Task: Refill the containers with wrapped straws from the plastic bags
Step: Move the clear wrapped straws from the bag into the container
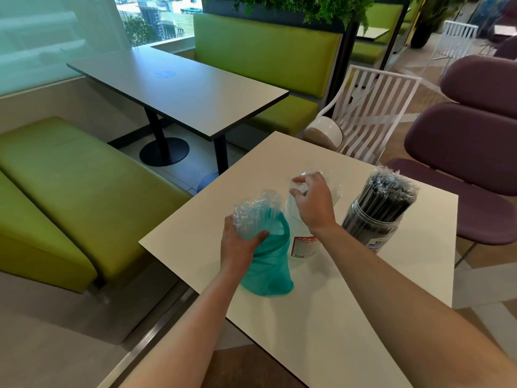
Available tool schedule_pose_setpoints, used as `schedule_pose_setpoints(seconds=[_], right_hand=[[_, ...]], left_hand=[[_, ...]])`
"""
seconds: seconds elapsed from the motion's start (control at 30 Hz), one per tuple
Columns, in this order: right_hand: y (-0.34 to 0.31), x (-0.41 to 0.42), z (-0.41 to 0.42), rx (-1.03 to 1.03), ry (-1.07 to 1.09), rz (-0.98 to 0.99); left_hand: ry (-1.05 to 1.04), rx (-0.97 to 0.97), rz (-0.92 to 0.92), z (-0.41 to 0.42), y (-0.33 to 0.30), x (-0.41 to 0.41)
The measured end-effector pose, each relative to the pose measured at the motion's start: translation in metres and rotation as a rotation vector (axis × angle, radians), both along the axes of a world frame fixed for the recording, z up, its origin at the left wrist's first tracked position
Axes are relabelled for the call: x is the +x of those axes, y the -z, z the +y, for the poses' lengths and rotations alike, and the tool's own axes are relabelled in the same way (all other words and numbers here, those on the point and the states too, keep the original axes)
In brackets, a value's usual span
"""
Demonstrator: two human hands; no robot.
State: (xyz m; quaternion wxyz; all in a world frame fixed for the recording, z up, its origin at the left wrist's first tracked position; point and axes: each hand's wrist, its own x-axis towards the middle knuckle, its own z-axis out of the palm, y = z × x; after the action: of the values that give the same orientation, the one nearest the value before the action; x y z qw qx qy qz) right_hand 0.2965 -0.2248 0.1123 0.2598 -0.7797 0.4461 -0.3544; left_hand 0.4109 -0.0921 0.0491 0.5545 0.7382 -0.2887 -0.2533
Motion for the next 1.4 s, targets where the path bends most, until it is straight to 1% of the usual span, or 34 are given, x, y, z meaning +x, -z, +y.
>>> schedule_pose_setpoints(seconds=[0.13,0.23,0.37,0.47,0.57,0.77,1.0,1.13,1.27,1.4], right_hand=[[0.005,-0.004,0.018,-0.143,-0.064,-0.064],[0.015,-0.006,0.037,-0.143,-0.094,-0.086],[0.032,-0.005,0.051,0.047,-0.099,-0.08],[0.039,-0.002,0.053,0.2,-0.091,-0.036],[0.038,0.0,0.052,0.314,-0.091,-0.015],[0.039,0.003,0.045,0.448,-0.126,-0.038],[0.042,0.001,0.045,0.54,-0.153,-0.022],[0.039,-0.004,0.046,0.495,-0.158,-0.006],[0.025,-0.012,0.047,0.483,-0.192,-0.114],[0.0,-0.023,0.043,0.359,-0.199,-0.132]], left_hand=[[-0.003,0.011,-0.009,0.001,-0.001,0.001],[-0.006,0.007,-0.017,0.001,-0.002,0.001],[0.01,-0.013,-0.011,0.004,-0.004,0.0],[0.031,-0.027,-0.009,0.007,-0.006,-0.001],[0.054,-0.052,0.035,0.01,-0.006,-0.001],[0.065,-0.066,0.059,0.012,-0.005,0.0],[0.041,-0.044,0.027,0.009,-0.005,-0.003],[0.02,-0.033,0.006,0.005,-0.007,-0.006],[0.016,-0.022,-0.01,0.001,-0.006,-0.008],[0.016,0.016,-0.034,-0.003,-0.002,-0.009]])
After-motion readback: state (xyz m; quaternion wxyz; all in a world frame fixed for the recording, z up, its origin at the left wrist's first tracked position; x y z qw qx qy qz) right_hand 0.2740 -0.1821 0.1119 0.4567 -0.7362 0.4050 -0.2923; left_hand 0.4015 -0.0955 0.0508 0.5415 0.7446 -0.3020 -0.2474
